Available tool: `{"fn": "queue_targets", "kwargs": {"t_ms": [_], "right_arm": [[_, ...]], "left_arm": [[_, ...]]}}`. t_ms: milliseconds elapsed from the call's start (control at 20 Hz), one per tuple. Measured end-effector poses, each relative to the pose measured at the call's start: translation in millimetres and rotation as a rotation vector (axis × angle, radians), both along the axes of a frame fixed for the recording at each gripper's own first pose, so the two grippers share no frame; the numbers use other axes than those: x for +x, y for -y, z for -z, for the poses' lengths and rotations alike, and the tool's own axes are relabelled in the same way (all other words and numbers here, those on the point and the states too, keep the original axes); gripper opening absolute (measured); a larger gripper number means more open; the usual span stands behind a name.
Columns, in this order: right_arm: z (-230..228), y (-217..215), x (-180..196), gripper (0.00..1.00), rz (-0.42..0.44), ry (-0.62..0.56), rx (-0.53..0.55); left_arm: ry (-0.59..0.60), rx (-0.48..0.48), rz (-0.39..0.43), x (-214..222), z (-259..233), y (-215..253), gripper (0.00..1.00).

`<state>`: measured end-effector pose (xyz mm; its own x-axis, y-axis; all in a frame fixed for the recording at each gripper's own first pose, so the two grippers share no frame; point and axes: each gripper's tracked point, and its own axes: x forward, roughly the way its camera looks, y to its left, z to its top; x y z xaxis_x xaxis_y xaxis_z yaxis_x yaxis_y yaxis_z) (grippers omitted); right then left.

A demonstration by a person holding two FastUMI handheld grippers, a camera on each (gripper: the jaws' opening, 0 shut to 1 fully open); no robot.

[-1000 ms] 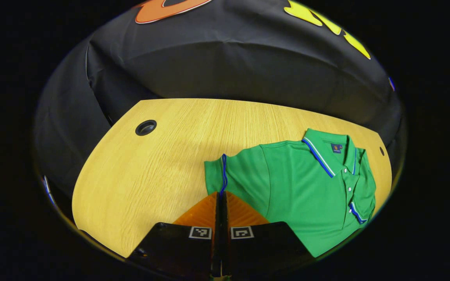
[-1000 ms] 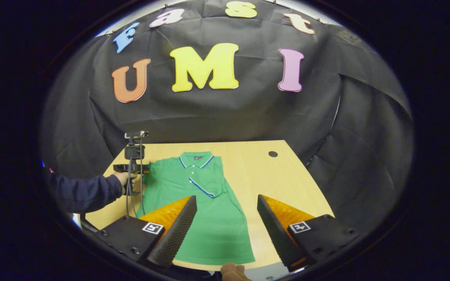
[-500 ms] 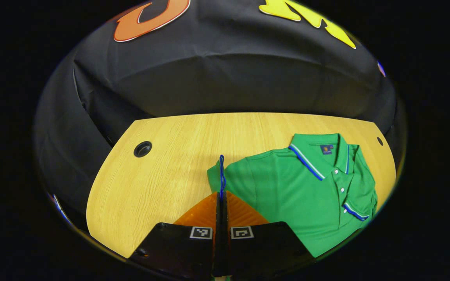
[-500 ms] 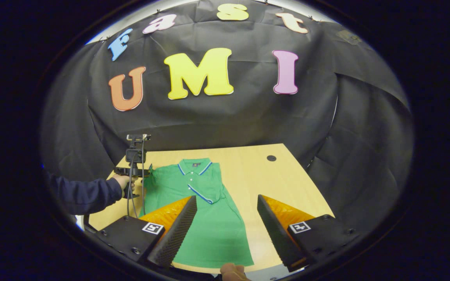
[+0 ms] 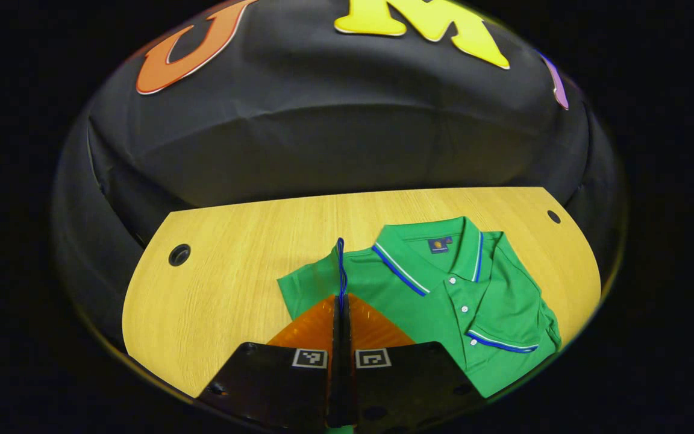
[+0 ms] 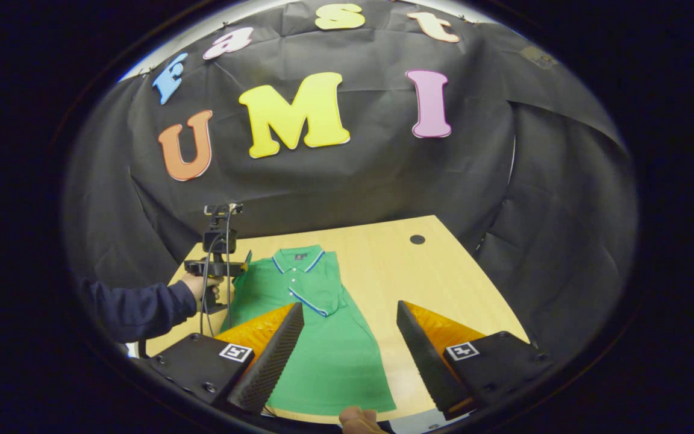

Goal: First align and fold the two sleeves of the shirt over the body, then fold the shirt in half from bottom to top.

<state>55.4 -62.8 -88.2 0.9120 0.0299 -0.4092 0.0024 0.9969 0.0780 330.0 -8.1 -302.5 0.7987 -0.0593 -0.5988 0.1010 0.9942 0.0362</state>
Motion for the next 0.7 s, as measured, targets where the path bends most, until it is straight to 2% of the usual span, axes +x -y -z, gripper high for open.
{"fn": "queue_targets", "kwargs": {"t_ms": [300,700], "right_arm": [[12.1,4.6,0.4,1.0,0.007,-0.034,0.006],[18.8,14.5,2.2,1.0,0.019,-0.048,-0.016]], "left_arm": [[-0.011,0.015,0.075,-4.6,12.0,43.7,0.03],[-0.045,0.01,0.103,-8.5,31.7,68.9,0.03]]}}
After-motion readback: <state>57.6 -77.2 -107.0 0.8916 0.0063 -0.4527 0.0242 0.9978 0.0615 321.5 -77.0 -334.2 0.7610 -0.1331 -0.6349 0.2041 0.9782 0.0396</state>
